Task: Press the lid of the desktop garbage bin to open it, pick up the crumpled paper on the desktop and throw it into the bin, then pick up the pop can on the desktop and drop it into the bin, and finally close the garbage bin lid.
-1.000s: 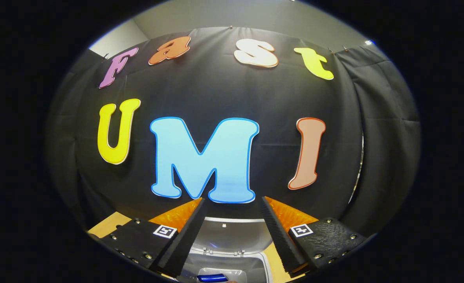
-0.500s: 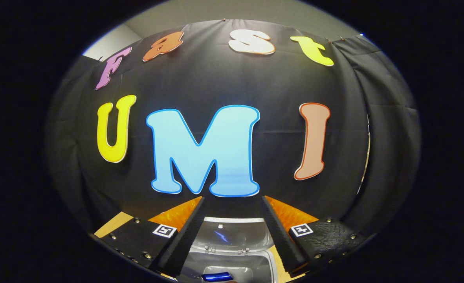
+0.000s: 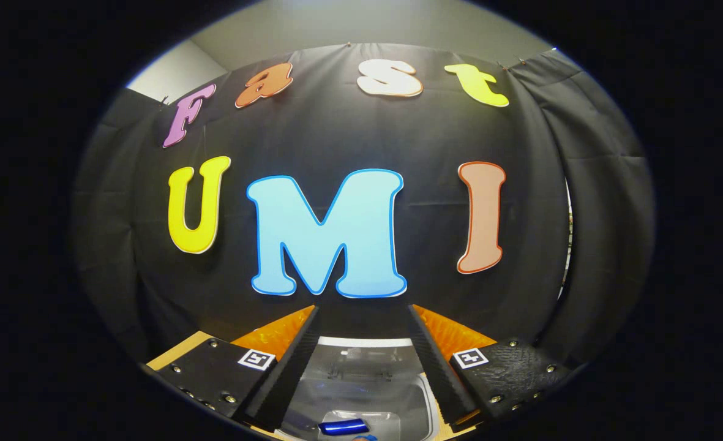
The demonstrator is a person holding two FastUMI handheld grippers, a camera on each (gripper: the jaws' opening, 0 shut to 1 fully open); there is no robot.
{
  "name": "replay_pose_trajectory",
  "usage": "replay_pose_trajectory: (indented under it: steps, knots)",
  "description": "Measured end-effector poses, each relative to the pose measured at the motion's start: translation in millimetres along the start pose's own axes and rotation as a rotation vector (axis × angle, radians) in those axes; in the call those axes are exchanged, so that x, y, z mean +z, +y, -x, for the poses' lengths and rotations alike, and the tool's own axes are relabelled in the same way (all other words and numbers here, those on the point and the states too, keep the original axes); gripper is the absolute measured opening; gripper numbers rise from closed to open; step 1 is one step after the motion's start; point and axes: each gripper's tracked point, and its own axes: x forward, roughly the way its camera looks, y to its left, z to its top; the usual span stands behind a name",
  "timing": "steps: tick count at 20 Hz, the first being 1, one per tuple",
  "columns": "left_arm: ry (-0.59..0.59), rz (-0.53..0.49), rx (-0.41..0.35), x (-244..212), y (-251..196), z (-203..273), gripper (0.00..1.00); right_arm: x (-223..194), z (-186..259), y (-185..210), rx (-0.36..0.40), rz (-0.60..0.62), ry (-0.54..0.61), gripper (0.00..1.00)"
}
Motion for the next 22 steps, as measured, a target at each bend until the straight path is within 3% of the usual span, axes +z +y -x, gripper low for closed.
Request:
replay_pose_trajectory:
  steps: [5,10,22]
  knots:
    - [0.004,-0.005,-0.022,-2.8,-6.3,0.6,0.96,-23.9,24.2,3.3,0.015,-0.007,0.022,0.90]
    - [0.012,-0.010,-0.042,-4.6,-8.7,-0.3,0.93,-80.0,30.2,8.6,0.036,0.016,0.138,0.90]
    - [0.033,-0.015,-0.012,-9.6,16.3,-6.6,0.93,-141.3,15.5,17.2,0.033,0.045,0.124,0.90]
